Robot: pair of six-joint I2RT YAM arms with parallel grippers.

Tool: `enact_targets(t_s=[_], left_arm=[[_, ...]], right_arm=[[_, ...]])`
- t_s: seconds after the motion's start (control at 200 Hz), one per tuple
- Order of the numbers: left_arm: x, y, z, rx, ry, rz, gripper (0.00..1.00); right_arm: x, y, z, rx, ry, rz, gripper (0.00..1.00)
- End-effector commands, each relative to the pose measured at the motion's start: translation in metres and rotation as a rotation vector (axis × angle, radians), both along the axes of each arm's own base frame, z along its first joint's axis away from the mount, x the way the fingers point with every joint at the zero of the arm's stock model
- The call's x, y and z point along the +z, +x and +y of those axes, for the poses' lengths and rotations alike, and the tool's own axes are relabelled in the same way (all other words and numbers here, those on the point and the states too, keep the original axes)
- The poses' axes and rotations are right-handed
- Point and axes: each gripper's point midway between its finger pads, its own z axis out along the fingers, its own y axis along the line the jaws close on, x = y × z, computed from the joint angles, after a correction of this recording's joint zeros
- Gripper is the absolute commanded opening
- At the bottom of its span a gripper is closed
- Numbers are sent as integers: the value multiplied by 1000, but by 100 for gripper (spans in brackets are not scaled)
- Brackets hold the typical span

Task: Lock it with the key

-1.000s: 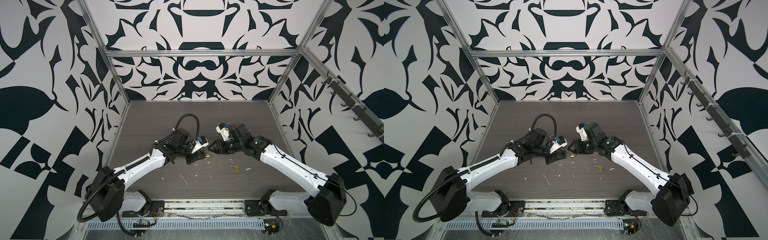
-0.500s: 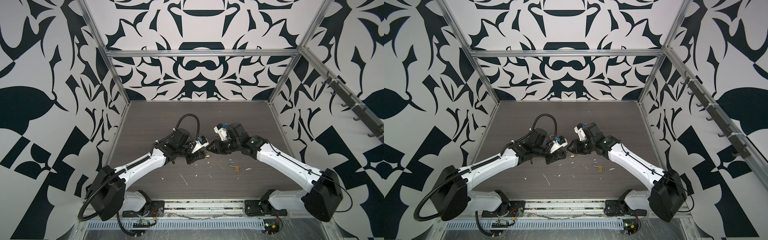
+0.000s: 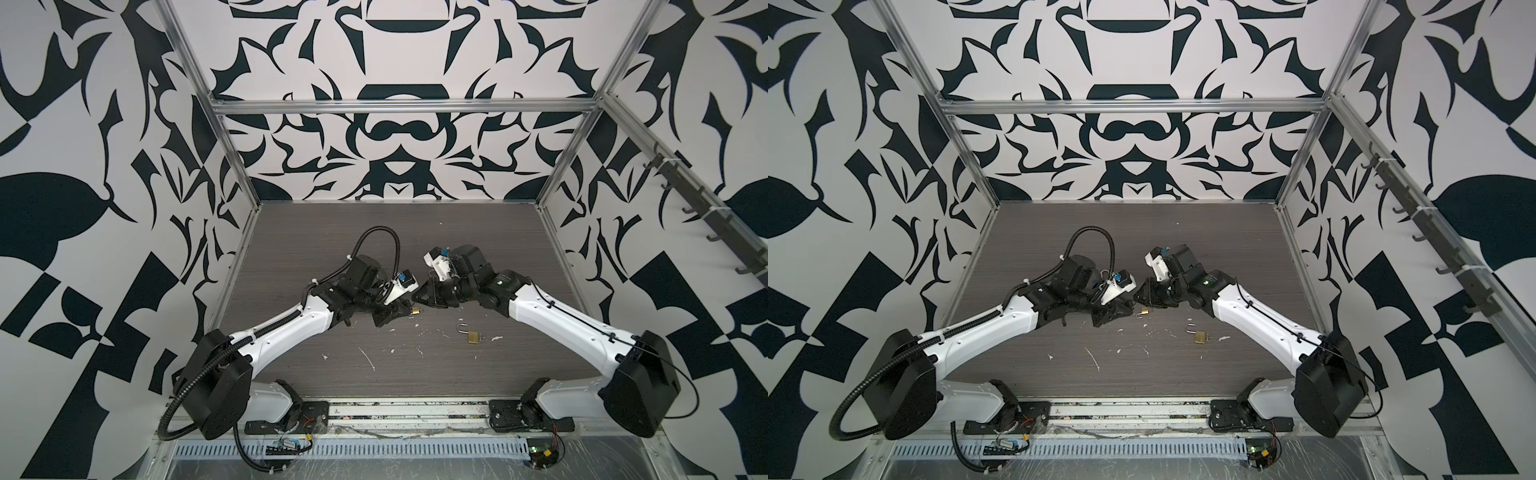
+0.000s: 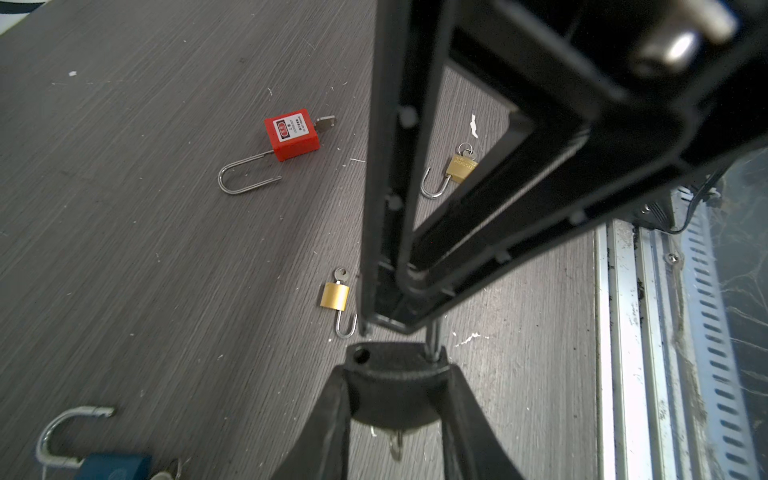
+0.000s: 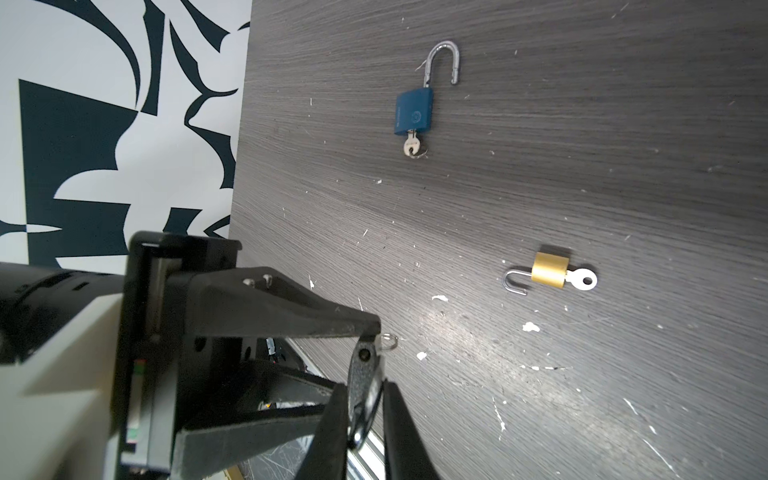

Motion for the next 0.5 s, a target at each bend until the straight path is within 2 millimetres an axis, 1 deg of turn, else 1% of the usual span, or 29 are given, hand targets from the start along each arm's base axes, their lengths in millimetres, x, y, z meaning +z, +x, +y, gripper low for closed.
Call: enact_targets(t_s=[0.0, 0.21, 0.4, 0.5], left_arm=[[12, 4, -7, -12, -33, -20, 4], [12, 4, -7, -11, -33, -22, 4], [16, 8, -7, 13, -42, -50, 4], [19, 13, -8, 38, -50, -97, 4]], right_arm=[[2, -2, 4, 18, 11, -14, 12], [0, -3, 4, 26, 5, -18, 2], [0, -2, 5, 22, 3, -12, 0], [-2, -2, 5, 16, -2, -5, 0]])
